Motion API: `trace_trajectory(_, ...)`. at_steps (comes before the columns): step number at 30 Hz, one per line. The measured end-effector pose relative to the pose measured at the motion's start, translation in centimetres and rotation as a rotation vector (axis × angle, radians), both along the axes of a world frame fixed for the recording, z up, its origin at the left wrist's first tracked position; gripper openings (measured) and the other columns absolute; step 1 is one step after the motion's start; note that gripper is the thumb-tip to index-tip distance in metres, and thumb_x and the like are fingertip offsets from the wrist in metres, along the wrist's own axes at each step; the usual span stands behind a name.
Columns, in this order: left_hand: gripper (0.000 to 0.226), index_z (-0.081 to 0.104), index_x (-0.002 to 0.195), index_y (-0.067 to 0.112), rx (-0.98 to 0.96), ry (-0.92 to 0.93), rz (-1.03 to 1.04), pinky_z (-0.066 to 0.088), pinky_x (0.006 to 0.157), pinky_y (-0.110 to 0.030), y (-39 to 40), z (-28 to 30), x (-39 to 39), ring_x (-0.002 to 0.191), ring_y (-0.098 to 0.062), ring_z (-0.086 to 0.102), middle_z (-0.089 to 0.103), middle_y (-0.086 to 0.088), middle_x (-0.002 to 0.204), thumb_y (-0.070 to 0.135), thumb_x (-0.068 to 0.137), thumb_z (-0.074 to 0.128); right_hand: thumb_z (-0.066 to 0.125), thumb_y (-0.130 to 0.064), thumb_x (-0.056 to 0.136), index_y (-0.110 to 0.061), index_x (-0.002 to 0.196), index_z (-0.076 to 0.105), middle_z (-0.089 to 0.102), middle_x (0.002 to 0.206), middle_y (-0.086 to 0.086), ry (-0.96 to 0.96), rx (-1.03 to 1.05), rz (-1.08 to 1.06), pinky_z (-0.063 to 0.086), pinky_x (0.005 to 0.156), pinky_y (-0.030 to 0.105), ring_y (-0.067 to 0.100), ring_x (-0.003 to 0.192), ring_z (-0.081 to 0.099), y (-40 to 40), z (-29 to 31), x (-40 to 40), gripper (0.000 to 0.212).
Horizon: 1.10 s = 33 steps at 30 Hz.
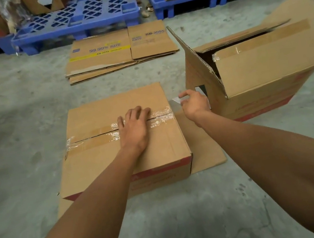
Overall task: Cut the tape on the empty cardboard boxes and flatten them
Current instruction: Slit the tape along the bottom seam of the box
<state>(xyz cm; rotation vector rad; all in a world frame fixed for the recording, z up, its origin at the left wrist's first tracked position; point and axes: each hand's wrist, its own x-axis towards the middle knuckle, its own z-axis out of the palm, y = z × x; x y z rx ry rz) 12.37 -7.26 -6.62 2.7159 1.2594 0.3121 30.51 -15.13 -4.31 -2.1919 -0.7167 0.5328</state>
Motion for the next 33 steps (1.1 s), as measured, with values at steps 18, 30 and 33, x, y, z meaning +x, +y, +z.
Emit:
trace_trajectory(18,0.032,0.055,0.111,0.022,0.208,-0.030,0.063,0.033,0.094,-0.042,-1.1,0.1,0.3,0.107,-0.025,0.047,0.054,-0.002,0.115,0.003,0.086,0.047,0.055,-0.021,0.097,-0.030,0.114,0.073,0.071,0.116,0.000,-0.194,-0.034,0.029,0.039,0.054,0.020,0.021,0.096,0.065,0.5,-0.1,-0.1,0.026)
trace_trajectory(30,0.030,0.053,0.109,0.021,0.250,-0.011,0.098,0.033,0.087,-0.041,-1.4,0.0,0.3,0.101,-0.025,0.046,0.052,-0.002,0.108,0.003,0.086,0.047,0.057,-0.025,0.096,-0.029,0.116,0.072,0.071,0.116,0.000,-0.225,0.016,0.076,0.041,0.059,0.020,0.018,0.098,0.066,-0.3,-0.1,-0.2,0.025)
trace_trajectory(33,0.032,0.054,0.109,0.021,0.252,-0.010,0.101,0.032,0.086,-0.041,-1.3,0.1,0.3,0.101,-0.025,0.046,0.052,-0.003,0.107,0.001,0.084,0.047,0.057,-0.024,0.096,-0.028,0.115,0.073,0.072,0.114,-0.001,-0.244,0.014,0.107,0.042,0.060,0.019,0.017,0.097,0.066,-0.5,-0.2,-0.2,0.026)
